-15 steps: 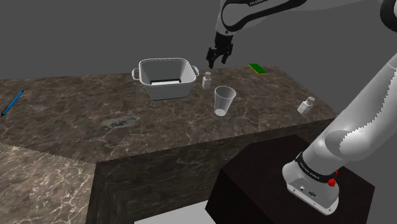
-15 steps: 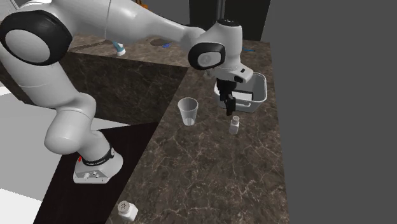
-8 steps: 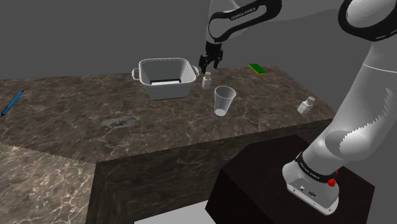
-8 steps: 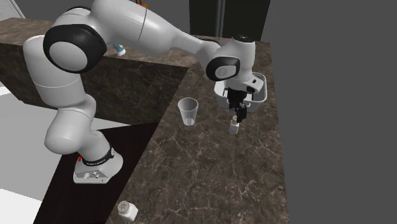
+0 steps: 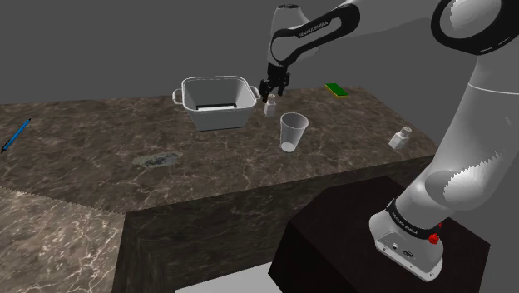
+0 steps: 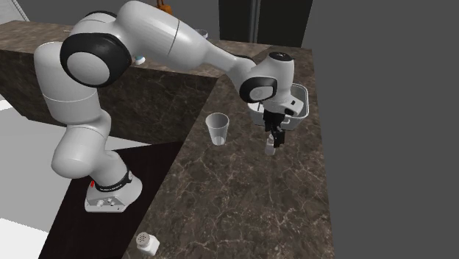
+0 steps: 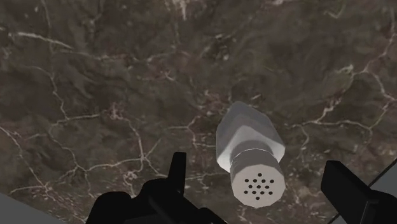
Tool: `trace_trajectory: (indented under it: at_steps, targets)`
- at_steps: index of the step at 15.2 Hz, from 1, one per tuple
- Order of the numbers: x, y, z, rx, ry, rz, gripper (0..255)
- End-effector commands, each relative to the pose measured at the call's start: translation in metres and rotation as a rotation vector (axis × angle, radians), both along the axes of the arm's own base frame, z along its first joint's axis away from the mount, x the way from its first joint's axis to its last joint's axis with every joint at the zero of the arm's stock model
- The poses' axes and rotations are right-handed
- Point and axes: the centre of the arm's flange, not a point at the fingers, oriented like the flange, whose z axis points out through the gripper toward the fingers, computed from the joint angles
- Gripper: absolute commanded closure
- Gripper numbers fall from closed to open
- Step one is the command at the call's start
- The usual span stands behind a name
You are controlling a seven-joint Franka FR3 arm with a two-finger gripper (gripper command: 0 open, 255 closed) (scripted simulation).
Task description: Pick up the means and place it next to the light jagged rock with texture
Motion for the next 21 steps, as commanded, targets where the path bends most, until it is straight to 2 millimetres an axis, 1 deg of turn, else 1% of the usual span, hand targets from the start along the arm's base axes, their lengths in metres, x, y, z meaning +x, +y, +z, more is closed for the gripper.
trace_trajectory:
  at_steps: [1, 5, 6, 15, 21]
  targets:
    - [0.0, 0.001, -0.003, 0.0, 0.002, 0.001, 0]
    - [0.0, 0.001, -0.003, 0.0, 0.002, 0.001, 0]
    - [0.0, 0.001, -0.002, 0.0, 0.002, 0.001, 255]
    - [0.0, 0.001, -0.003, 0.0, 0.002, 0.001, 255]
    - [0.0, 0.001, 0.029, 0.0, 0.002, 0.001, 255]
